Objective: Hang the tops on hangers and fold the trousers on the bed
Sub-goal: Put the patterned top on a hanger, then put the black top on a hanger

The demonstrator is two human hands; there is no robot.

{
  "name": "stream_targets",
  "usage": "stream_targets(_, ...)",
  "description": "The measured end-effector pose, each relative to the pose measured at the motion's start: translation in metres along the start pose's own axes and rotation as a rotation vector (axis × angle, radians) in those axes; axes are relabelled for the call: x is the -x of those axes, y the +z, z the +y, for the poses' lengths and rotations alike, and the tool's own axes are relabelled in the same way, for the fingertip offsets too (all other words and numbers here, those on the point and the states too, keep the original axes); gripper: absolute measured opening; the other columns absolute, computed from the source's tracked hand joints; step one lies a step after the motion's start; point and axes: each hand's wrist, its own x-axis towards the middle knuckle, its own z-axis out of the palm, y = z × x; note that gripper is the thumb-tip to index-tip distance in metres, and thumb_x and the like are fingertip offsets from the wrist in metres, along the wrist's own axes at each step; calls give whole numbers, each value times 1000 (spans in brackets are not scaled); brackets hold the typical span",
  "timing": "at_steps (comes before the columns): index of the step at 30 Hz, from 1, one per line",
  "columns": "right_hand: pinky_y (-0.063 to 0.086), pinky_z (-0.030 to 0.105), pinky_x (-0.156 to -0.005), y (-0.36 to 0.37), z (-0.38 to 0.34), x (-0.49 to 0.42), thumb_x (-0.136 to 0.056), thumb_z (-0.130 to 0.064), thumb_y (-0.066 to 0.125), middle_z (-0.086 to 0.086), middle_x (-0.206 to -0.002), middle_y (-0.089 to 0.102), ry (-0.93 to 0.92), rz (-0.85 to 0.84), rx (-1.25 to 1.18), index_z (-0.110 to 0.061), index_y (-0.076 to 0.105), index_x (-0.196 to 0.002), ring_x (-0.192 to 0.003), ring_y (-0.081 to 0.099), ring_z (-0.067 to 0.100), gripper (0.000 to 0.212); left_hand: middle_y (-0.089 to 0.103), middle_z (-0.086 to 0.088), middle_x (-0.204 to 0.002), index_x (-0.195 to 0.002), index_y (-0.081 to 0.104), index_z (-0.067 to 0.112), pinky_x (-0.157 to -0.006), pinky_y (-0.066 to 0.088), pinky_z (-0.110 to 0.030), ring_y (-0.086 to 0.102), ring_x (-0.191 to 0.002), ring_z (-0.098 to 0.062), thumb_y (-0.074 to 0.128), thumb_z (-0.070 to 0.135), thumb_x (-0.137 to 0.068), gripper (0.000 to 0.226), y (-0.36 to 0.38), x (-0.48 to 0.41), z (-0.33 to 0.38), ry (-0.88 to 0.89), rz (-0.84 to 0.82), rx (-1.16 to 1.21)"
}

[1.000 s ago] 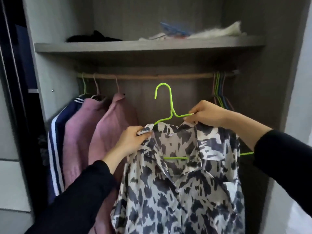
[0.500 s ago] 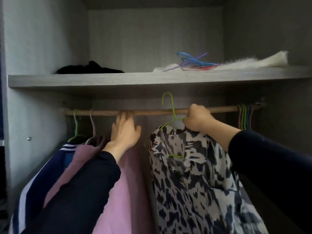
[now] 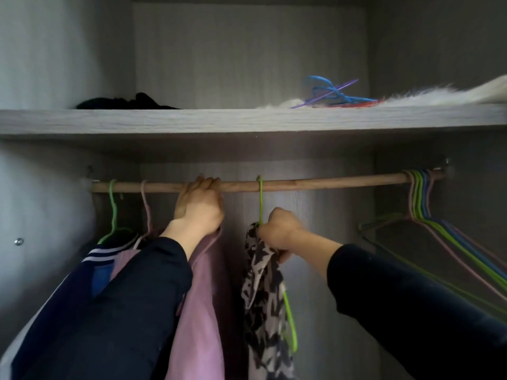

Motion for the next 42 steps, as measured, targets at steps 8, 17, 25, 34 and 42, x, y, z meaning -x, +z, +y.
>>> stream_targets(8,59,34,-54,25,-2,0,-94,-32,55,8,-70,58,-154,15,22,-10,51,-67,-56,61,23,35,28,-4,-157,-151,25,13,-118,12,-34,16,-147,-24,34,23,-102,51,-2,-1,5,-45,-58,-2)
stream_targets(17,41,30,-59,-2,25,3,-97,-37,43,7,-78,60,-256,48,139,-10,53,-72,-76,59,31,38,27,-7,-156,-150,26,13,-117,9,-49,16,-146,-25,20,43,-101,57,4,-6,31,-156,-80,-12)
stream_targets(25,39,35,-67,-81,115,15,-91,-24,50,10,-105,61,-357,388,726,-12,53,-97,-99,59,32,15,10,-6,-161,-153,17,22,-118,-3,-43,1,-149,-22,24,40,-102,54,34,-17,131,78,-62,154)
stream_targets(34,46,36,-82,-144,204,27,-91,-14,49,8,-126,53,-41,455,1148,-10,47,-125,-115,52,26,35,9,-12,-159,-154,5,14,-117,-11,-45,-1,-146,-28,30,42,-100,65,74,-23,170,136,47,156)
stream_targets(42,40,30,-65,-150,209,25,-90,-11,52,6,-111,66,37,381,1153,-13,62,-113,-102,64,26,25,9,-9,-159,-154,3,17,-114,-18,-36,-1,-146,-25,31,41,-100,66,84,-21,160,183,122,197)
